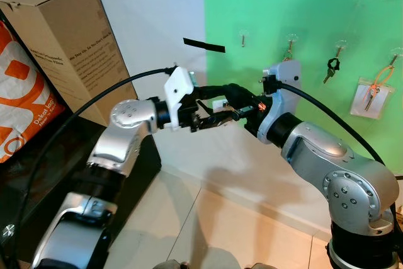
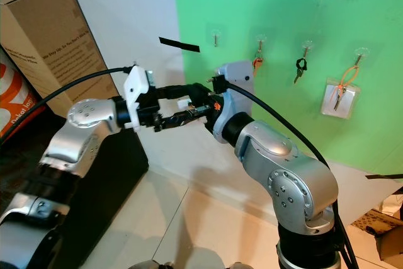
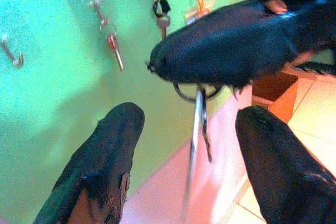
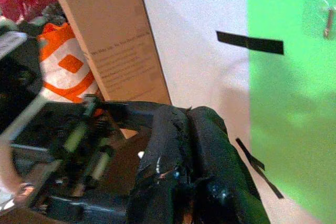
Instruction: Hang keys on a hook
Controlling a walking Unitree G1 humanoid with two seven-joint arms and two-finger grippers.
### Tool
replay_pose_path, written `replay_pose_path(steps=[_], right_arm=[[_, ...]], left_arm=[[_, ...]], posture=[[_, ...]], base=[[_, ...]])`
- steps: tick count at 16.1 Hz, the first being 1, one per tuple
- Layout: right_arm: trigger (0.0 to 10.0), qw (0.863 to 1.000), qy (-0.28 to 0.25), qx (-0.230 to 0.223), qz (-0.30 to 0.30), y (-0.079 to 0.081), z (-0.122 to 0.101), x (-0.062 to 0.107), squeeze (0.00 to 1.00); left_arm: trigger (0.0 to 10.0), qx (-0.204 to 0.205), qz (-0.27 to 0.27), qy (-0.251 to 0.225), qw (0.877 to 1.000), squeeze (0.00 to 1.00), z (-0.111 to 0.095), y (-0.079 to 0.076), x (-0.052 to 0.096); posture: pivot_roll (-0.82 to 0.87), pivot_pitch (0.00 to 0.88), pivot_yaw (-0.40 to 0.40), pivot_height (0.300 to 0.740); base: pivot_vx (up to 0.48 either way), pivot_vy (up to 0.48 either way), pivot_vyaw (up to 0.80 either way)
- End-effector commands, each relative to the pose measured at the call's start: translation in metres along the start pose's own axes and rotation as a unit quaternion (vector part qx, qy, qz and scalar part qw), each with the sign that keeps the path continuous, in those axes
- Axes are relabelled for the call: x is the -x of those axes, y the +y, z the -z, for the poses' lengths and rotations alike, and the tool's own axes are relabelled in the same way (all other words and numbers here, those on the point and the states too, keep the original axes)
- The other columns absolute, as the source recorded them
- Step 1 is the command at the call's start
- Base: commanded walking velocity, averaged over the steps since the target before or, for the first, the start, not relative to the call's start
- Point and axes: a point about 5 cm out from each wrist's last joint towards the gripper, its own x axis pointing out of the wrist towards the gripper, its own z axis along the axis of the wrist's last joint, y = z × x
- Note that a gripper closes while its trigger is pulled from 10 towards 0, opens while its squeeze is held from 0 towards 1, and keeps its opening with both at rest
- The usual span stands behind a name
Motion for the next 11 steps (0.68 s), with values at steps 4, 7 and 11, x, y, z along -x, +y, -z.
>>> replay_pose_path(steps=[4,7,11], right_arm=[[0.0,0.998,-0.002,0.009,0.056,-0.020,0.004,0.002,0.00],[0.0,0.997,-0.005,0.011,0.077,-0.031,0.006,0.004,0.00],[0.0,0.997,-0.043,-0.034,0.062,-0.033,0.005,0.007,0.00]], left_arm=[[10.0,0.000,-0.039,0.019,0.999,1.00,0.001,0.008,0.031],[10.0,0.007,-0.069,0.022,0.997,1.00,0.000,0.012,0.053],[10.0,0.024,-0.104,0.035,0.994,1.00,0.007,0.001,0.074]], posture=[[-0.17,0.000,0.066,0.740],[-0.16,0.000,0.063,0.740],[-0.14,0.000,0.063,0.740]], base=[[0.000,0.000,0.00],[0.000,0.000,0.00],[0.000,0.000,0.00]])
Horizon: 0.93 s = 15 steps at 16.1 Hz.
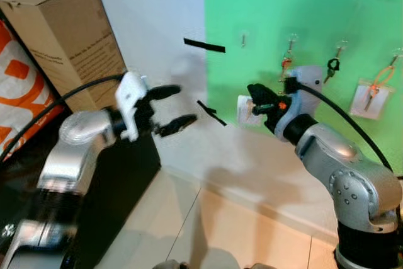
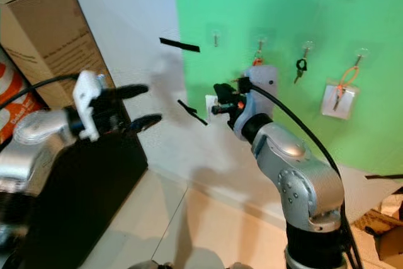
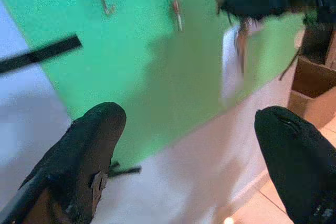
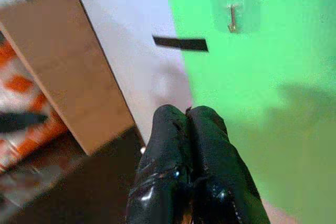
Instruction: Hang keys on a hook
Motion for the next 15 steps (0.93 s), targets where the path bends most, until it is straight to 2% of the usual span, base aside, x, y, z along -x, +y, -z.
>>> replay_pose_path(steps=[1,3,4,6,10,15], right_arm=[[0.0,0.999,-0.018,-0.027,-0.020,0.002,-0.002,0.002,0.00],[0.0,0.997,-0.033,-0.054,-0.032,0.003,-0.004,0.005,0.00],[0.0,0.992,-0.055,-0.094,-0.059,0.006,-0.009,0.008,0.00],[0.0,0.980,-0.079,-0.141,-0.118,0.013,-0.019,0.013,0.00],[0.0,0.964,-0.080,-0.155,-0.199,0.023,-0.031,0.024,0.00],[0.0,0.964,-0.066,-0.148,-0.211,0.028,-0.035,0.028,0.00]], left_arm=[[10.0,-0.002,-0.012,0.004,1.000,1.00,-0.001,-0.003,0.003],[10.0,0.003,-0.025,0.009,1.000,1.00,0.005,-0.012,0.003],[10.0,0.008,-0.043,0.017,0.999,1.00,0.012,-0.018,0.004],[10.0,0.012,-0.068,0.027,0.997,1.00,0.019,-0.025,0.006],[10.0,0.018,-0.085,0.024,0.996,1.00,0.019,-0.034,0.006],[10.0,0.021,-0.101,0.026,0.994,1.00,0.020,-0.044,0.005]], posture=[[-0.14,0.000,0.064,0.740],[-0.14,0.000,0.062,0.740],[-0.13,0.000,0.055,0.740],[-0.13,0.000,0.045,0.740],[-0.13,0.000,0.025,0.740],[-0.14,0.000,0.032,0.740]], base=[[0.000,0.000,0.00],[0.000,0.000,0.00],[0.000,0.000,0.00],[0.000,0.000,0.00],[0.000,0.000,0.00],[0.000,0.000,0.00]])
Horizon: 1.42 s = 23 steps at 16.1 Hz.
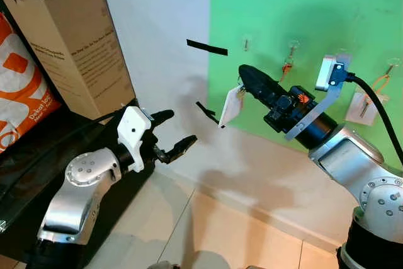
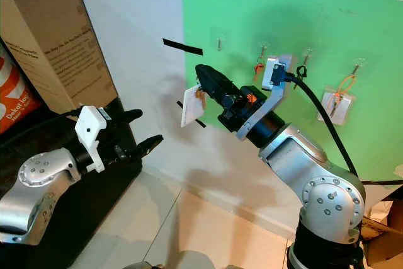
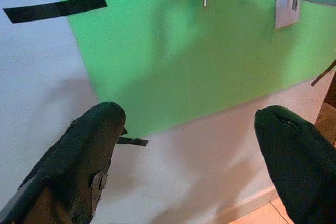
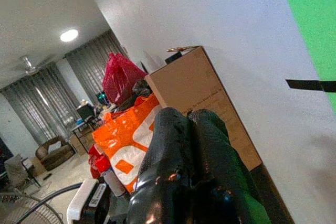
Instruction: Hang keys on a hook
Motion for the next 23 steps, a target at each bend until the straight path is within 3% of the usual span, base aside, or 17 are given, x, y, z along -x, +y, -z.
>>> replay_pose_path(steps=[1,2,3,4,6,7,9,11,14,23], right_arm=[[0.0,1.000,0.008,0.030,0.004,0.005,-0.002,0.000,0.00],[0.0,0.999,0.012,0.042,0.017,0.003,-0.001,0.001,0.00],[0.0,0.995,0.017,0.081,0.058,-0.003,0.003,0.001,0.00],[0.0,0.991,0.013,0.096,0.088,-0.008,0.008,0.002,0.00],[0.0,0.982,0.016,0.116,0.148,-0.018,0.023,0.009,0.00],[10.0,0.971,0.039,0.137,0.193,-0.028,0.033,0.015,0.00],[10.0,0.932,0.053,0.207,0.293,-0.056,0.047,0.034,0.00],[10.0,0.921,0.051,0.212,0.323,-0.066,0.053,0.050,0.00],[10.0,0.918,0.037,0.208,0.336,-0.066,0.060,0.060,0.00],[10.0,0.914,-0.016,0.237,0.328,-0.070,0.048,0.049,0.00]], left_arm=[[10.0,-0.016,-0.008,0.006,1.000,0.99,-0.001,-0.003,-0.003],[10.0,-0.022,-0.015,0.010,1.000,0.94,0.000,-0.003,-0.004],[10.0,-0.032,-0.038,0.022,0.999,0.56,0.003,-0.003,-0.009],[10.0,-0.039,-0.058,0.021,0.997,0.00,0.003,-0.004,-0.013],[10.0,-0.060,-0.099,0.015,0.993,0.00,0.003,-0.005,-0.018],[10.0,-0.057,-0.110,0.016,0.992,0.00,0.005,-0.006,-0.018],[10.0,-0.044,-0.144,0.008,0.989,0.00,0.006,-0.007,-0.020],[10.0,-0.021,-0.156,-0.001,0.988,0.00,0.008,-0.007,-0.022],[10.0,-0.025,-0.166,0.009,0.986,0.00,0.016,-0.003,-0.022],[10.0,-0.029,-0.153,0.001,0.988,0.00,0.011,0.001,-0.034]], posture=[[-0.14,0.000,0.034,0.740],[-0.14,0.000,0.035,0.740],[-0.14,0.000,0.043,0.740],[-0.15,0.000,0.048,0.740],[-0.15,0.000,0.059,0.740],[-0.15,0.000,0.064,0.740],[-0.15,0.000,0.067,0.740],[-0.15,0.000,0.067,0.740],[-0.16,0.000,0.074,0.740],[-0.16,0.000,0.078,0.740]], base=[[0.000,0.000,0.00],[0.000,0.000,0.00],[0.000,0.000,0.00],[0.000,0.000,0.00],[0.000,0.000,0.00],[0.000,0.000,0.00],[0.000,0.000,0.00],[0.000,0.000,0.00],[0.000,0.000,0.00],[0.173,0.000,0.32]])
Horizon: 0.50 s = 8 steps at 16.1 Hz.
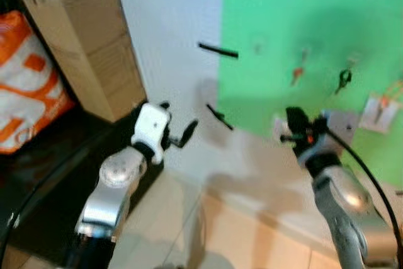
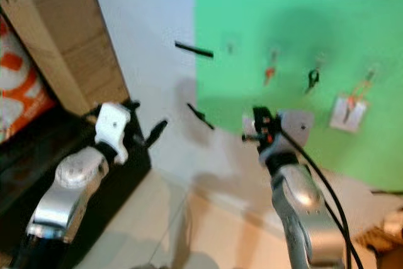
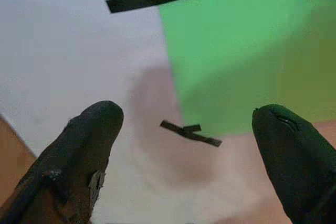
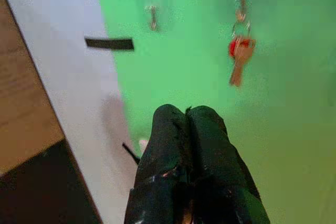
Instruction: Hang keys on a hook
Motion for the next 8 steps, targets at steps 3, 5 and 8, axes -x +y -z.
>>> replay_pose_path(steps=[3,5,8], right_arm=[[10.0,1.000,-0.007,0.010,-0.001,-0.0024,-0.0010,-0.0006,0.00],[10.0,1.000,-0.005,0.004,-0.001,-0.0030,0.0007,0.0010,0.00],[10.0,0.999,0.000,0.026,-0.022,-0.0004,0.0015,0.0027,0.00]], left_arm=[[10.0,-0.004,0.006,-0.007,1.000,0.00,-0.0035,0.0000,-0.0032],[10.0,-0.004,0.006,-0.007,1.000,0.00,-0.0026,0.0010,-0.0030],[10.0,-0.004,0.008,-0.003,1.000,0.00,0.0000,0.0007,-0.0023]], posture=[[-0.16,0.000,0.075,0.740],[-0.16,0.000,0.077,0.740],[-0.16,0.000,0.079,0.740]], base=[[0.265,0.000,0.00],[0.266,0.000,0.00],[0.266,0.000,0.27]])
